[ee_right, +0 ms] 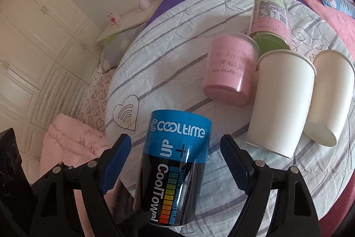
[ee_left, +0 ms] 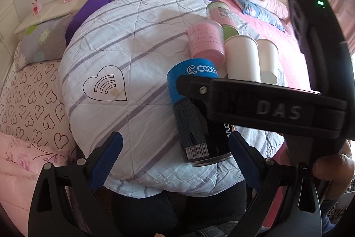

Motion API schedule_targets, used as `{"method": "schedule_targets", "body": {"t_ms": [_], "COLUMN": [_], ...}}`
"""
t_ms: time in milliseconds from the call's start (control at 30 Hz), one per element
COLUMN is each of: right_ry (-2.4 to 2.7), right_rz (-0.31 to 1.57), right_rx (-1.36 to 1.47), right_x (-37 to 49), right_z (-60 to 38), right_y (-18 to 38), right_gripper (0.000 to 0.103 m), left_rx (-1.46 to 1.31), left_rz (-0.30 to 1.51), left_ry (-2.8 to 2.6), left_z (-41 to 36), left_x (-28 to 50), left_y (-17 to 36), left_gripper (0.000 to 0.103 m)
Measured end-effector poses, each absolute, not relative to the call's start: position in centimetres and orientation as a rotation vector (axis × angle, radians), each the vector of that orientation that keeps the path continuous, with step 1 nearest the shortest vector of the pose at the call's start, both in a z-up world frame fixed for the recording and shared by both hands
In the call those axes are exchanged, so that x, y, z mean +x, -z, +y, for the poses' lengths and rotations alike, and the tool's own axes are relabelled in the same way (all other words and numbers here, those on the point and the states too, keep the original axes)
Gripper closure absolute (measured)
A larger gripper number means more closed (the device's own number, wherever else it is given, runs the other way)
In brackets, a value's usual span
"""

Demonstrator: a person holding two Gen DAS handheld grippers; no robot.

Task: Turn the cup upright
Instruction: 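Grasp the can with the right tool while the left tool opens and releases it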

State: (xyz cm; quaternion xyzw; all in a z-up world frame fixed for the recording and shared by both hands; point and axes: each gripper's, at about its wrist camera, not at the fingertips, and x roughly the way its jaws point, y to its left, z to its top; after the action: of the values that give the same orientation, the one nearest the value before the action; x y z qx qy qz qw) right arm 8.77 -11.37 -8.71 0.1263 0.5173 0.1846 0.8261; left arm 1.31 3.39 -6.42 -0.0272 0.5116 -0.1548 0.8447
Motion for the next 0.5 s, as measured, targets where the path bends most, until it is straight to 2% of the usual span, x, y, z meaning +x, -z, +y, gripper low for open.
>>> {"method": "schedule_targets", "body": {"t_ms": [267, 300, 367, 500], "right_ry": [-0.401, -0.406, -0.441, -0.443], "right_rz": [1.177, 1.176, 1.164, 1.125], "right_rx": [0.237, 0.236, 0.243, 0.203], "right_x": [10.7, 10.7, 10.6, 10.1], "right_z": [-10.5, -10.5, -10.3, -10.1], "right_y": [11.1, 11.3, 11.3, 10.5], "right_gripper": [0.020, 0.021, 0.030, 0.030], "left_rx": [-0.076, -0.072, -0.071, -0.063], "left_rz": [1.088, 1.086, 1.083, 1.080], "left_ry": [0.337, 0.334, 0.332, 0.326], "left_z": [3.8, 3.9, 3.8, 3.6], "left_x": [1.7, 1.7, 1.9, 2.0], "left_y": [6.7, 6.7, 6.6, 6.7], "left_gripper": [0.005, 0.005, 0.005, 0.004]}}
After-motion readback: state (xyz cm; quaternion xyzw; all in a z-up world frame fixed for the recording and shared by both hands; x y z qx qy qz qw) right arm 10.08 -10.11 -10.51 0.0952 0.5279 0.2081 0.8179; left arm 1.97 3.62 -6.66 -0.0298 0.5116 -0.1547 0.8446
